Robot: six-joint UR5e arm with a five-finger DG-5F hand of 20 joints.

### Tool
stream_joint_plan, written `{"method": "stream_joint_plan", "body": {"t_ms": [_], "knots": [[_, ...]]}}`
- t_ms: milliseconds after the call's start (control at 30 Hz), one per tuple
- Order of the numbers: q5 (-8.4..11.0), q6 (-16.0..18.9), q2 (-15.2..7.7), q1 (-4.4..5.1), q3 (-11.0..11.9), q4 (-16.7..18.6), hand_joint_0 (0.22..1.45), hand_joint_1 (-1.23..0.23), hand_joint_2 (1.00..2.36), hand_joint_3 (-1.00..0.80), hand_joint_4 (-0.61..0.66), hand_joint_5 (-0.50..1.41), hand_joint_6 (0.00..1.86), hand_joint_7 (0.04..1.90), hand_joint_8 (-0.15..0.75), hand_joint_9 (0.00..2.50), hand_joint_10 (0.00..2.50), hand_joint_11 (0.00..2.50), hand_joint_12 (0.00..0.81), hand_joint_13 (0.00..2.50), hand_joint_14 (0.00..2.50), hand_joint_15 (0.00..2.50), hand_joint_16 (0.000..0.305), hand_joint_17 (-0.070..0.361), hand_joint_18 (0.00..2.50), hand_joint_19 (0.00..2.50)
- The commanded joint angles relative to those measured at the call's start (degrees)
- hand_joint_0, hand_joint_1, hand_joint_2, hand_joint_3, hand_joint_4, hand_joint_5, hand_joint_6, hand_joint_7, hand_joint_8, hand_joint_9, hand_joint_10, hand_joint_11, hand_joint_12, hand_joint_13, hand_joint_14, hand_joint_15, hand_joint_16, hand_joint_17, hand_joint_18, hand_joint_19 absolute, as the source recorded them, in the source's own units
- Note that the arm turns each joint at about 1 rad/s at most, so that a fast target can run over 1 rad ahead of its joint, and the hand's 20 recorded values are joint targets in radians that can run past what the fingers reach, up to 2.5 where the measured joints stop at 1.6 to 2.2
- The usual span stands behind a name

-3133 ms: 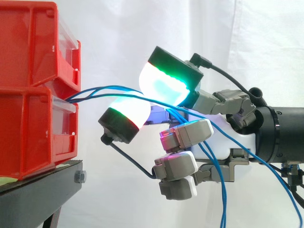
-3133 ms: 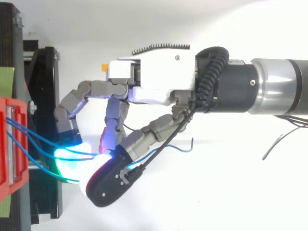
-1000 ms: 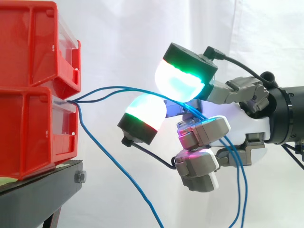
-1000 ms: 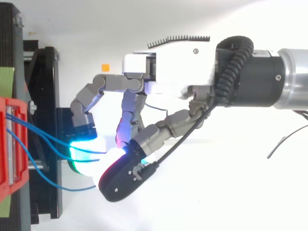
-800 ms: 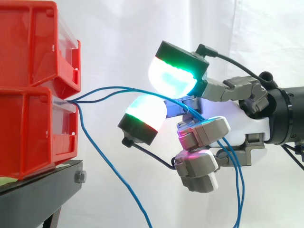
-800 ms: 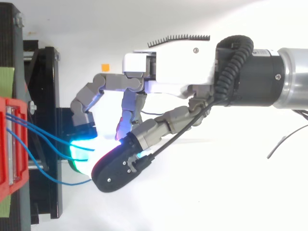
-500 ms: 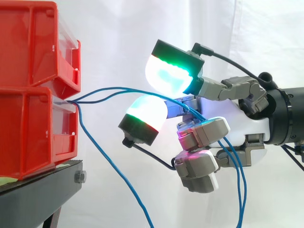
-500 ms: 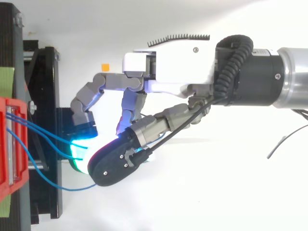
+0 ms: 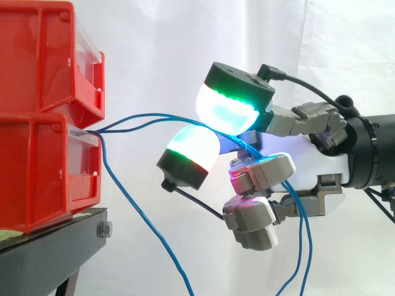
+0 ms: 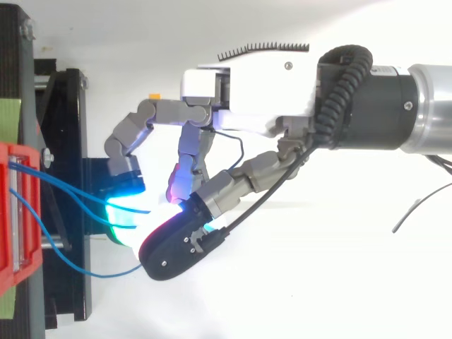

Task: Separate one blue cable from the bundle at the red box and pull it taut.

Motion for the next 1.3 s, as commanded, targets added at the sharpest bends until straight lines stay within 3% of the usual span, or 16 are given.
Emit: {"method": "stream_joint_plan", "body": {"t_ms": [0,200,267,300,400,667,900,1000,1133,1267], "knots": [[0.00,0.02,0.00,-0.04,-0.04,-0.05,0.73,-0.95,1.00,-0.50,-0.06,-0.13,0.91,1.01,0.270,1.35,0.01,1.37,0.348,1.14,0.03,1.03,0.041,0.093,0.96,0.94],[0.00,0.02,0.00,-0.13,0.05,0.04,0.52,-0.83,1.00,-0.50,0.03,-0.13,0.91,0.99,0.302,1.37,0.01,1.35,0.377,1.16,0.02,1.04,0.045,0.102,0.96,0.96],[0.00,0.02,0.00,-0.13,0.05,0.13,0.51,-0.78,1.00,-0.50,0.03,-0.13,0.90,0.96,0.308,1.38,0.01,1.36,0.381,1.16,0.03,1.04,0.046,0.104,0.97,0.95],[0.00,0.02,0.00,-0.13,-0.04,0.22,0.51,-0.67,1.00,-0.50,0.04,-0.12,0.89,0.93,0.310,1.39,0.01,1.35,0.384,1.17,0.03,1.04,0.046,0.103,0.97,0.96],[0.00,0.02,0.00,-0.04,0.05,0.48,0.52,-0.54,1.00,-0.50,0.06,-0.12,0.87,0.89,0.302,1.40,0.01,1.34,0.381,1.18,0.03,1.04,0.045,0.102,0.97,0.97],[0.00,0.02,0.08,-0.04,-0.04,0.66,0.62,-0.67,1.00,-0.49,0.02,-0.12,0.87,1.01,0.288,1.40,0.01,1.37,0.359,1.16,0.03,1.04,0.041,0.092,0.94,0.99],[0.00,0.02,0.00,0.05,0.05,0.66,0.65,-0.80,1.01,-0.32,0.02,-0.13,0.89,1.08,0.296,1.36,0.02,1.37,0.361,1.15,0.03,1.04,0.041,0.093,0.94,0.98],[0.00,0.02,0.00,0.05,-0.04,0.66,0.68,-0.83,1.01,-0.30,-0.03,-0.14,0.91,1.05,0.295,1.33,0.01,1.36,0.360,1.15,0.03,1.03,0.041,0.092,0.95,0.97],[0.00,-0.16,0.00,0.05,-0.04,0.57,0.76,-0.86,1.00,-0.50,-0.09,-0.15,0.93,1.05,0.289,1.35,0.01,1.38,0.353,1.14,0.03,1.03,0.040,0.090,0.96,0.94],[0.00,-0.16,0.00,0.05,-0.04,0.48,0.73,-0.89,1.00,-0.50,-0.13,-0.14,0.93,1.13,0.287,1.40,0.01,1.43,0.350,1.14,0.03,1.03,0.039,0.089,0.97,0.94]]}}
